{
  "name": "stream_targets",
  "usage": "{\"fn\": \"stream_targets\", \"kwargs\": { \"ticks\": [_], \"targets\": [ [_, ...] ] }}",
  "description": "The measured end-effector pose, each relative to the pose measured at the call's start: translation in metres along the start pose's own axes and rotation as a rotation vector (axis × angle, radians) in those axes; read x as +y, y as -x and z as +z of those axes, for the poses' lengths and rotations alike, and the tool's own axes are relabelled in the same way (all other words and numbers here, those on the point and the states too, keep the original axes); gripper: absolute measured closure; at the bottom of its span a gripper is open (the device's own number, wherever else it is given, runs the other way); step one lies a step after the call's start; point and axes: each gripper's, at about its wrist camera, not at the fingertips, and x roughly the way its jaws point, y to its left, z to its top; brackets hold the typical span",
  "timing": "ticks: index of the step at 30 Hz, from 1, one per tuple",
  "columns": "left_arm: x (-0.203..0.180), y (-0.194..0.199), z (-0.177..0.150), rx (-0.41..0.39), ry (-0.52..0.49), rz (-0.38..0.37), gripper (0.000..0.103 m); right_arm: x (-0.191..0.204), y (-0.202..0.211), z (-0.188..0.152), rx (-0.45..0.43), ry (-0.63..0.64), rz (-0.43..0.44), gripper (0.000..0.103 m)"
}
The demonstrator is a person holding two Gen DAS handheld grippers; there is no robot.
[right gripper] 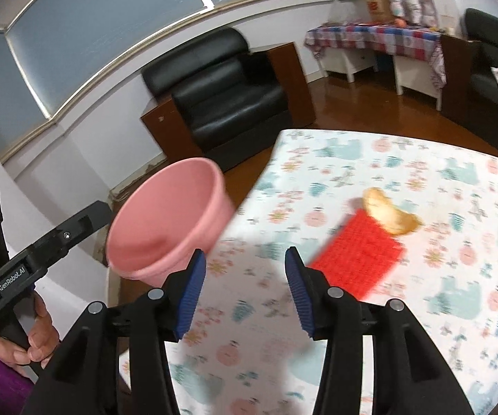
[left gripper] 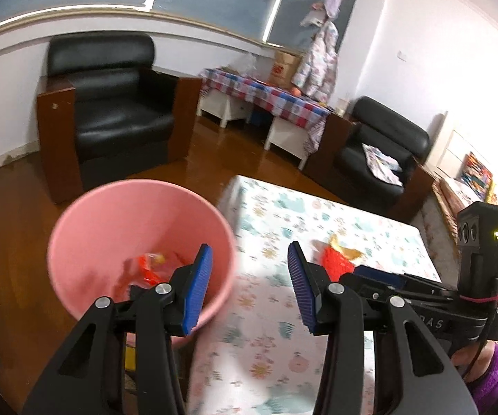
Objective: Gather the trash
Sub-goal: 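Withdraw both open tools from bucket toward the red foam net, then grasp red foam net with left tool while right tool grasps yellow chip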
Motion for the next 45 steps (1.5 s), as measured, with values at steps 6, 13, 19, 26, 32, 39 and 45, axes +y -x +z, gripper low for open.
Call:
{"fn": "stream_targets", "kwargs": {
  "ticks": [6,13,19,26,32,39,45],
  "targets": [
    [-0.025,-0.028,-0.008,0.073,-0.024,-0.051,0.057,-0.035,0.024,-0.012,-0.041,-0.018,-0.092,0.055],
    [-0.055,-0.066,-0.021,0.158,-0.071,-0.095,0.057,-0.06,0.032,-0.022,-0.048,-0.051,-0.148,0.054],
    [-0.076,-0.093,-0.027,0.205,-0.11,-0.122,0.057,-0.078,0.032,-0.031,-0.041,-0.089,-0.161,0.054],
    [-0.092,-0.125,-0.037,0.255,-0.164,-0.094,0.057,-0.09,0.035,-0.035,-0.044,-0.115,-0.175,0.054],
    [-0.097,-0.139,-0.043,0.279,-0.18,-0.059,0.057,-0.099,0.037,-0.038,-0.049,-0.137,-0.172,0.054],
    [-0.101,-0.142,-0.049,0.289,-0.206,-0.038,0.058,-0.104,0.035,-0.038,-0.046,-0.151,-0.164,0.054],
    [-0.103,-0.141,-0.052,0.289,-0.215,-0.034,0.075,-0.108,0.034,-0.04,-0.045,-0.173,-0.16,0.054]
  ]
}}
